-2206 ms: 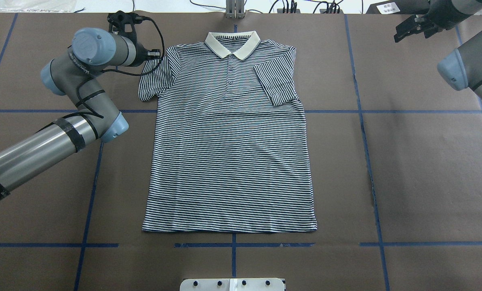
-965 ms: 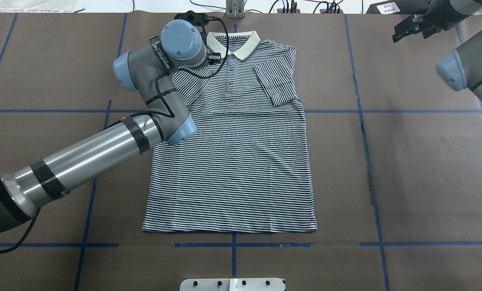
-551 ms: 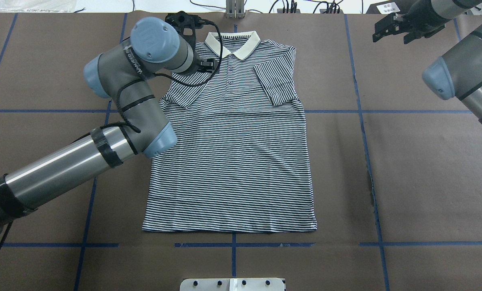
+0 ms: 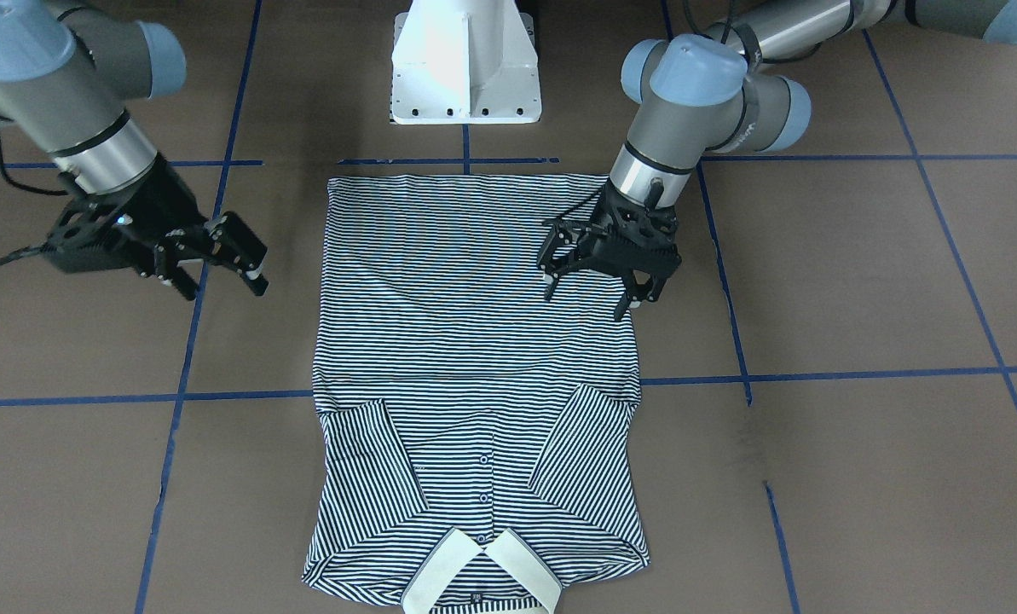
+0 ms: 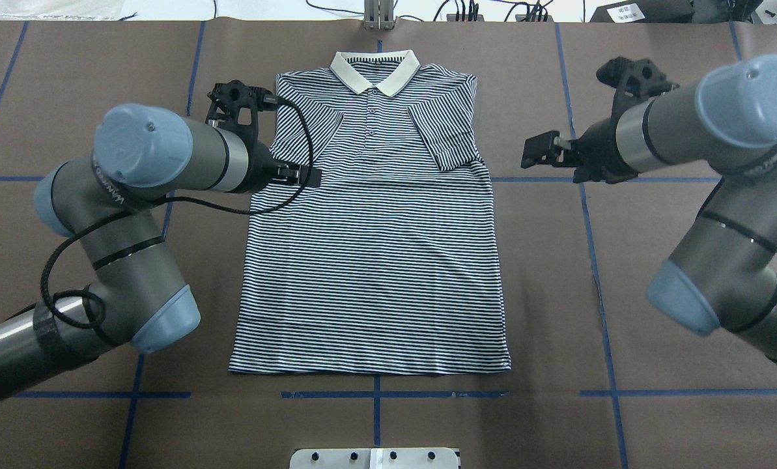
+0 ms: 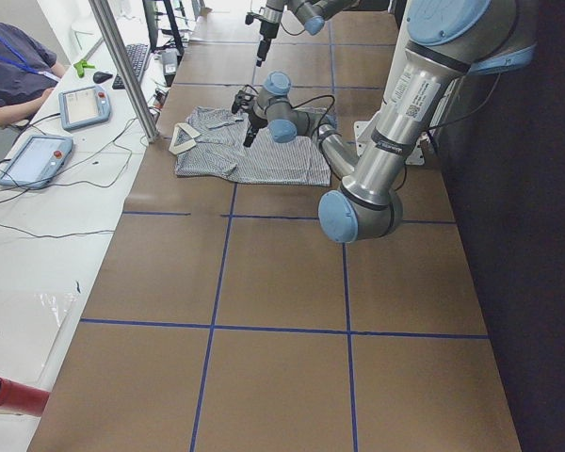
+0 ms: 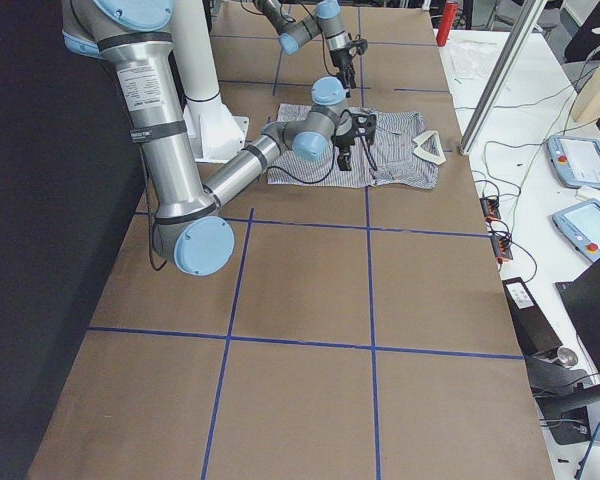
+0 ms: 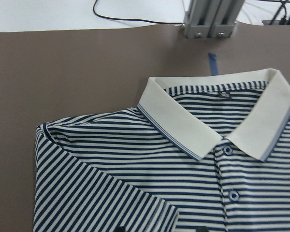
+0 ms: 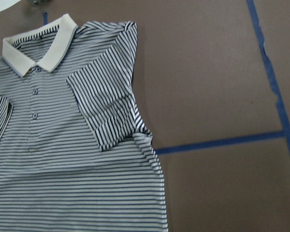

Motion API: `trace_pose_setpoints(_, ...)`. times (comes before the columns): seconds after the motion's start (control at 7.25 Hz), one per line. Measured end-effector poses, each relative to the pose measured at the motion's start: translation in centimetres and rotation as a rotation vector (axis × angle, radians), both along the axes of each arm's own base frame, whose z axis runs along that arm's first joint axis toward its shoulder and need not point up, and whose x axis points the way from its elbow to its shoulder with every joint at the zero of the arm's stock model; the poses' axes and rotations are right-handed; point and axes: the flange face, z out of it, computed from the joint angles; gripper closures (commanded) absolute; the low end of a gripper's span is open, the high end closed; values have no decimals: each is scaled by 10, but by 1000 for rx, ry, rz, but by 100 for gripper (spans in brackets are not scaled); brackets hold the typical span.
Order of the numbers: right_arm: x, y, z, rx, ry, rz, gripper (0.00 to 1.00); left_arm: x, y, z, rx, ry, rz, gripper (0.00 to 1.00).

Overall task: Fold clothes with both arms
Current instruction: 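Move both grippers to the hem corners nearest the robot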

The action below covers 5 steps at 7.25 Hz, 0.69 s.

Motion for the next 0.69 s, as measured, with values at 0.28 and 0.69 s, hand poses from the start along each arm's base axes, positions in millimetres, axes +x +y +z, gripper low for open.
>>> trace_pose_setpoints(0.28, -35, 103, -19, -64, 28, -3, 10, -3, 74, 25, -72, 27, 30, 0)
trace_pose_setpoints(0.69, -78, 194, -26, -95, 97, 23, 9, -10, 162, 73, -183, -11, 58, 32)
